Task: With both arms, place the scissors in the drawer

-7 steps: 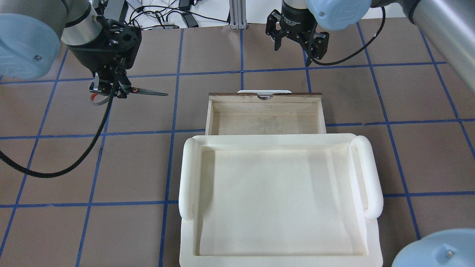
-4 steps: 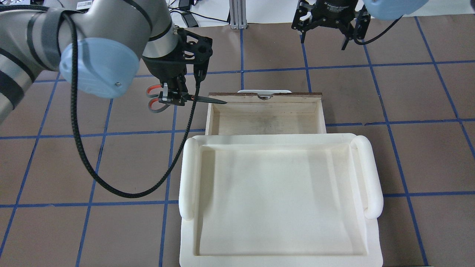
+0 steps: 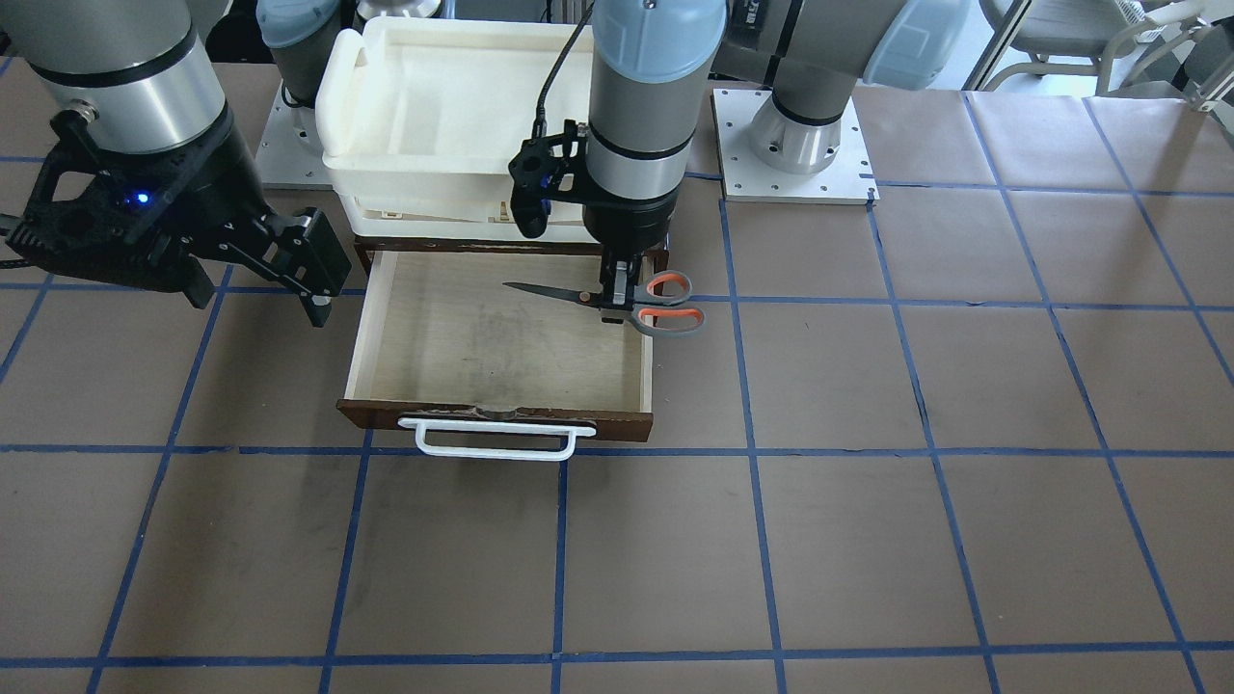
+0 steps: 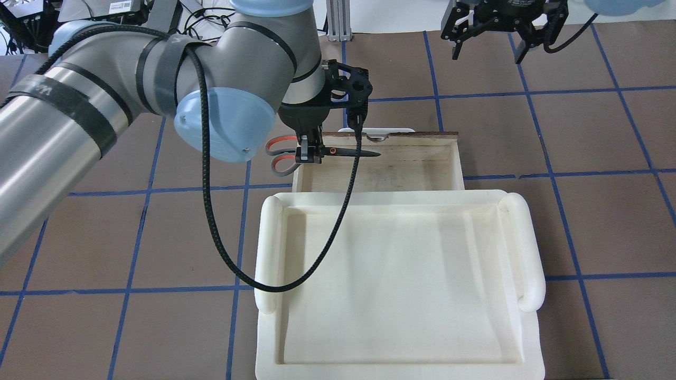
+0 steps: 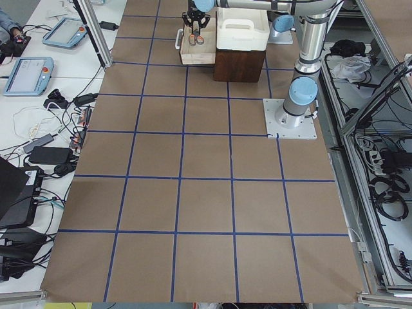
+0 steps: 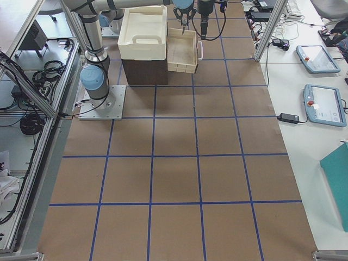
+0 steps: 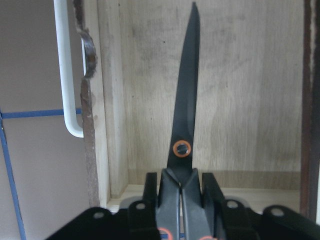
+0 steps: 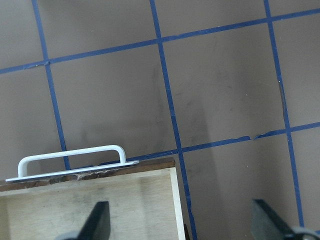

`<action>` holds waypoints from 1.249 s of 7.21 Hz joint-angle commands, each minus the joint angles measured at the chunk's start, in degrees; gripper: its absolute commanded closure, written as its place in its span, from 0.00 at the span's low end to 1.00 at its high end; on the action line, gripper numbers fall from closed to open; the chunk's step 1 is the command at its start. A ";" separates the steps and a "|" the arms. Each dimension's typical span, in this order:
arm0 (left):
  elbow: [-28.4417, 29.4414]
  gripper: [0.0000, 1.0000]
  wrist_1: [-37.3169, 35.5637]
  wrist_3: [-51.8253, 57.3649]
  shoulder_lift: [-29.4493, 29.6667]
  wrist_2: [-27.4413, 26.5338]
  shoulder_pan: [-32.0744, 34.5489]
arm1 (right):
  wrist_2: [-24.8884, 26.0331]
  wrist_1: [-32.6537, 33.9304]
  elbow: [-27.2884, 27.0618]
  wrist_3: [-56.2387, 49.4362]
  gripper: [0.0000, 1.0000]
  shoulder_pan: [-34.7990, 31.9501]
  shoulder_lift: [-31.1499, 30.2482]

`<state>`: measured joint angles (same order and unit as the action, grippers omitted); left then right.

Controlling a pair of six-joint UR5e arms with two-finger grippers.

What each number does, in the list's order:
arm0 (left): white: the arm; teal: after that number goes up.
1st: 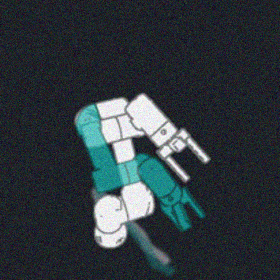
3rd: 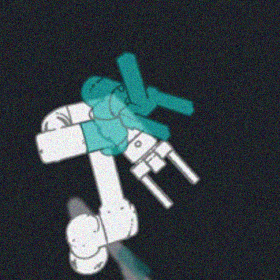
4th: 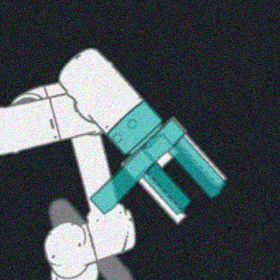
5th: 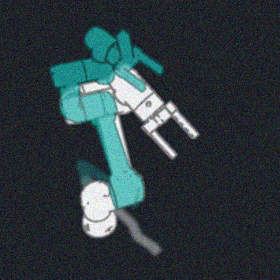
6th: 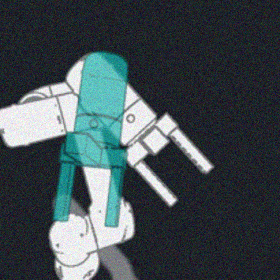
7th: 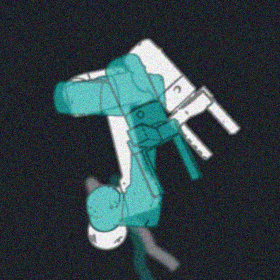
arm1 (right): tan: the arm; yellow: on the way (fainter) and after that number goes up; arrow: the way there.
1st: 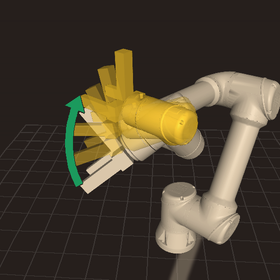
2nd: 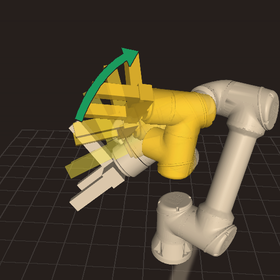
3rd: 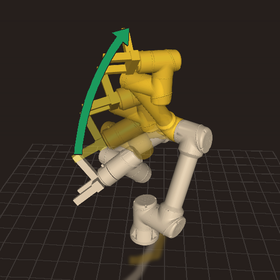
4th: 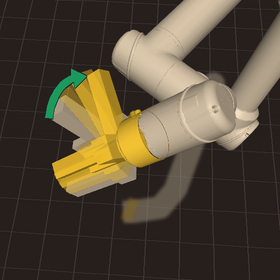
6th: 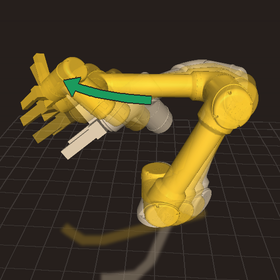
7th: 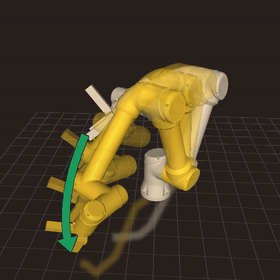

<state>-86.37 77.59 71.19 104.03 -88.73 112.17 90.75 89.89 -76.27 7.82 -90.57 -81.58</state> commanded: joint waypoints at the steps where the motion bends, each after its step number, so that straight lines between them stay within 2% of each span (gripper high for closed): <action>1: 2.26 1.00 0.19 -1.75 3.10 -0.38 1.38 | -0.13 -1.03 -0.02 -3.68 0.00 3.11 -0.77; 4: 1.82 1.00 -0.69 -8.96 4.95 -0.21 4.10 | -0.13 -1.47 -0.02 -3.42 0.00 3.03 -0.86; 6: 0.34 1.00 -0.78 -5.21 5.48 -0.39 4.19 | 0.04 -1.38 -0.98 -3.34 0.00 3.03 -0.86; 9: -0.99 1.00 -0.78 -5.79 5.48 0.05 4.63 | 0.48 -1.38 -1.07 -3.25 0.00 3.12 -0.78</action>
<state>-87.00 76.82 65.77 109.46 -88.92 116.68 91.10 88.47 -77.29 4.52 -87.52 -82.43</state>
